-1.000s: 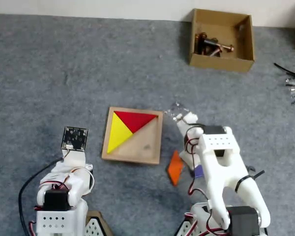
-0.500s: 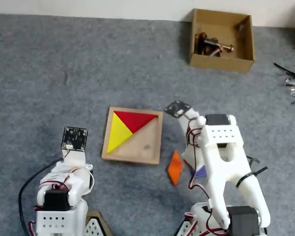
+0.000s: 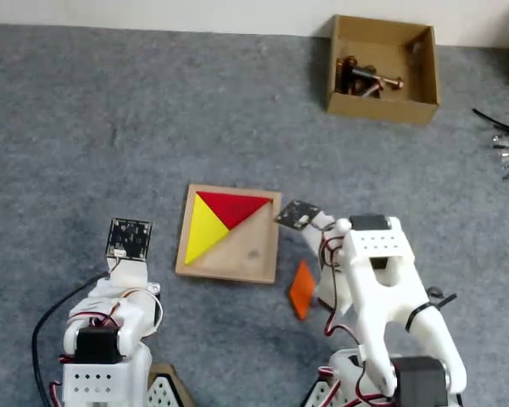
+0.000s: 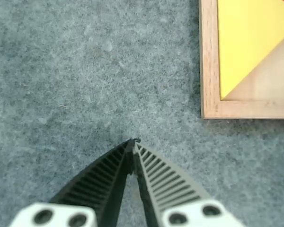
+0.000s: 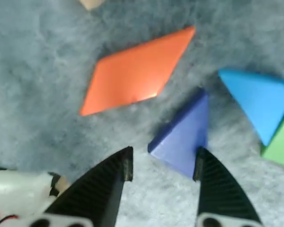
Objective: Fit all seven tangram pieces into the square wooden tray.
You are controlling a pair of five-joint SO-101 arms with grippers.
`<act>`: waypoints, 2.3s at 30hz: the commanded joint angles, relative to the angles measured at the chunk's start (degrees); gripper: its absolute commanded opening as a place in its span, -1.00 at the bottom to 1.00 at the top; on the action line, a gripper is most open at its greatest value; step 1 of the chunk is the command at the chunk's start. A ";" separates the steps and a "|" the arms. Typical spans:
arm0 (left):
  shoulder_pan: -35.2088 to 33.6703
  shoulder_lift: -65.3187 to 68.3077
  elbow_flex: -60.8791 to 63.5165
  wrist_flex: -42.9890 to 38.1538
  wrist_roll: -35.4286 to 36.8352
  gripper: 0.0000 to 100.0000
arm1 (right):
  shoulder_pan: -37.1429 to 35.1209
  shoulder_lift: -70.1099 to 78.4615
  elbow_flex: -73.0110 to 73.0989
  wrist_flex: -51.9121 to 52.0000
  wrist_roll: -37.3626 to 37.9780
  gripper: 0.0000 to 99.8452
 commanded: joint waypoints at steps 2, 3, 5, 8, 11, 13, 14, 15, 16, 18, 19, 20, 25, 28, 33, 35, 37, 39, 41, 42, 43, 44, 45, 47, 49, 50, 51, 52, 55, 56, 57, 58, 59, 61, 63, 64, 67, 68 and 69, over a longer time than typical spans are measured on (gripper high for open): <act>0.66 -0.57 1.01 0.18 0.09 -0.99 | 1.45 0.22 0.40 -2.59 1.23 -0.59; 0.66 -0.57 1.01 0.18 0.09 -0.99 | 1.45 0.22 0.40 -2.59 2.29 -0.59; 0.66 -0.57 1.01 0.18 0.09 -0.99 | 1.63 0.48 0.48 -2.59 3.60 -0.59; 0.66 -0.57 1.01 0.18 0.09 -0.99 | 1.71 0.57 0.57 -2.59 3.78 -0.59; 0.66 -0.57 1.01 0.18 0.09 -0.99 | 1.71 0.57 0.57 -2.59 4.04 -0.59; 0.66 -0.57 1.01 0.18 0.09 -0.99 | 1.71 0.57 0.57 -2.59 4.04 -0.59; 0.66 -0.57 1.01 0.18 0.09 -0.99 | 1.71 0.57 0.57 -2.59 4.04 -0.59; 0.66 -0.57 1.01 0.18 0.09 -0.99 | 1.71 0.57 0.57 -2.59 4.04 -0.59; 0.66 -0.57 1.01 0.18 0.09 -0.99 | 1.71 0.66 0.57 -2.59 4.04 -0.59; 0.66 -0.57 1.01 0.18 0.09 -0.99 | 1.71 0.66 0.57 -2.68 4.04 -0.59; 0.66 -0.57 1.01 0.18 0.09 -0.99 | 1.71 0.66 0.57 -2.68 4.04 -0.59; 0.66 -0.57 1.01 0.18 0.09 -0.99 | 1.71 0.66 0.57 -2.68 4.04 -0.59; 0.66 -0.57 1.01 0.18 0.09 -0.99 | 1.71 0.66 1.10 -5.05 4.04 -0.59; 0.66 -0.57 1.01 0.18 0.09 -0.99 | 1.36 0.66 2.95 -6.99 4.04 -0.59; 0.66 -0.57 1.01 0.18 0.09 -0.99 | 1.45 0.66 4.18 -8.57 4.13 -0.59; 0.66 -0.57 1.01 0.18 0.09 -0.99 | 1.45 0.66 4.18 -8.57 4.13 -0.59; 0.66 -0.57 1.01 0.18 0.09 -0.99 | 1.45 0.66 4.18 -8.57 4.13 -0.60; 0.66 -0.57 1.01 0.18 0.09 -0.99 | 1.45 0.66 4.18 -8.57 4.13 -0.60; 0.66 -0.57 1.01 0.18 0.09 -0.99 | 1.45 0.66 4.18 -8.57 4.13 -0.60; 0.66 -0.57 1.01 0.18 0.09 -0.99 | 1.45 0.66 4.18 -8.57 4.13 -0.60; 0.66 -0.57 1.01 0.18 0.09 -0.99 | 1.45 0.66 4.18 -8.48 4.13 -0.61; 0.66 -0.57 1.01 0.18 0.09 -0.99 | 1.45 0.66 4.18 -8.40 4.13 -0.63; 0.66 -0.57 1.01 0.18 0.09 -0.99 | 1.45 0.66 4.18 -8.40 4.13 -0.67; 0.66 -0.57 1.01 0.18 0.09 -0.99 | 1.45 0.66 4.18 -8.40 4.13 -0.75; 0.66 -0.57 1.01 0.18 0.09 -0.99 | 1.45 0.66 4.18 -8.40 3.78 -0.77; 0.66 -0.57 1.01 0.18 0.09 -0.99 | 1.45 0.66 4.18 -8.40 3.78 -0.77; 0.66 -0.57 1.01 0.18 0.09 -0.99 | 1.45 0.66 4.18 -8.40 3.78 -0.77; 0.66 -0.57 1.01 0.18 0.09 -0.99 | 1.45 0.66 4.18 -8.40 3.78 -0.77; 0.66 -0.57 1.01 0.18 0.09 -0.99 | 1.45 0.40 4.18 -8.40 3.78 -0.78; 0.66 -0.57 1.01 0.18 0.09 -0.99 | 1.45 0.31 4.18 -8.40 3.78 -0.78; 0.66 -0.57 1.01 0.18 0.09 -0.99 | 1.45 0.22 4.18 -8.31 3.78 -0.78; 0.66 -0.57 1.01 0.18 0.09 -0.99 | 1.45 0.22 4.18 -8.31 3.69 -0.78; 0.66 -0.57 1.01 0.18 0.09 -0.99 | 1.45 0.22 4.09 -8.31 3.69 -0.78; 0.66 -0.57 1.01 0.18 0.09 -0.99 | 1.45 0.13 4.00 -8.31 3.69 -0.78; 0.66 -0.57 1.01 0.18 0.09 -0.99 | 1.45 0.13 3.91 -8.31 3.69 -0.78; 0.66 -0.57 1.01 0.18 0.09 -0.99 | 1.54 0.13 3.91 -8.22 3.69 -0.78; 0.66 -0.57 1.01 0.18 0.09 -0.99 | 1.45 0.13 3.74 -8.22 1.85 -0.78; 0.66 -0.57 1.01 0.18 0.09 -0.99 | 1.45 0.13 3.74 -8.13 0.35 -0.78; 0.66 -0.57 1.01 0.18 0.09 -0.99 | 1.36 0.13 3.56 -8.13 -0.62 -0.78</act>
